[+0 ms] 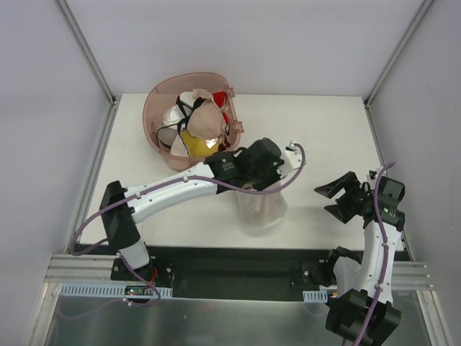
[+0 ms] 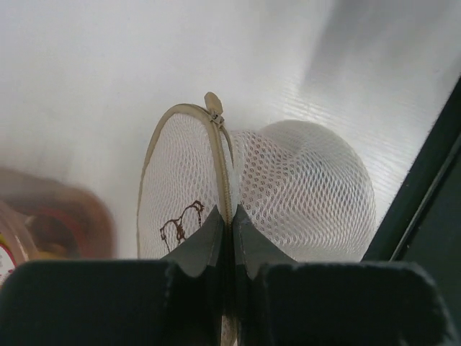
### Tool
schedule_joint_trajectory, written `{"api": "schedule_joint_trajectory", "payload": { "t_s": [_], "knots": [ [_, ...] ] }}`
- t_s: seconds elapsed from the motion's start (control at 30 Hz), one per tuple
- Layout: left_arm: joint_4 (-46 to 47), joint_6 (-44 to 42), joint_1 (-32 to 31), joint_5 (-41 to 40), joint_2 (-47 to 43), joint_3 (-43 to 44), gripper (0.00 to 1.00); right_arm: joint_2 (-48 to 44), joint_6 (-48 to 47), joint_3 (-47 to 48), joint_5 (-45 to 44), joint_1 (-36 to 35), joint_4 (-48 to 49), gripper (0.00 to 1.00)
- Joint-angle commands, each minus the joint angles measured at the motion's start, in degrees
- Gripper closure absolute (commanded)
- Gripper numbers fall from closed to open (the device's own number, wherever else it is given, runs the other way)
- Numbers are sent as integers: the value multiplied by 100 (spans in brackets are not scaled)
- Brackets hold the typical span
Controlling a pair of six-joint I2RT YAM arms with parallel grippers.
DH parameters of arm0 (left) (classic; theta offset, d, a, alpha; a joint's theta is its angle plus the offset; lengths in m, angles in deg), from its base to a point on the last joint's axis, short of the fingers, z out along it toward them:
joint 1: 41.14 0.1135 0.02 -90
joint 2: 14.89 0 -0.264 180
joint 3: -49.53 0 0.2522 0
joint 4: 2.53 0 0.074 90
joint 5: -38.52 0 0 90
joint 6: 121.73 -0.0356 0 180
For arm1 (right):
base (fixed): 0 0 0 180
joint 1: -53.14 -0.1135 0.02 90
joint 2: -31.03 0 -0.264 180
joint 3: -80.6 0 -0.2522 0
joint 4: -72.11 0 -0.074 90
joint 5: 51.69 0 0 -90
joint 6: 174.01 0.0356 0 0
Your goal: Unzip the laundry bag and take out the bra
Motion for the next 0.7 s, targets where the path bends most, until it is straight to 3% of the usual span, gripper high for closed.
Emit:
{"api": "schedule_joint_trajectory", "payload": {
  "t_s": [0.0,0.23,0.4,0.5,0.67],
  "knots": [
    [400,-455,355,1620,-786,-331,100,-186,-74,417,497,-258,293,14],
    [1401,-674,830,2403,-1455,-1263,100,-555,181,830,823,-846,873,17],
    [2535,-1596,918,3185,-1825,-2115,100,-741,164,962,1297,-1216,1533,17],
    [2774,-2062,1076,3483,-1738,-2126,100,-705,-20,1164,1289,-1532,1446,15],
    [2826,-2151,1445,4398,-1632,-1994,100,-618,-634,1393,1193,-2103,1007,14]
  ]
}}
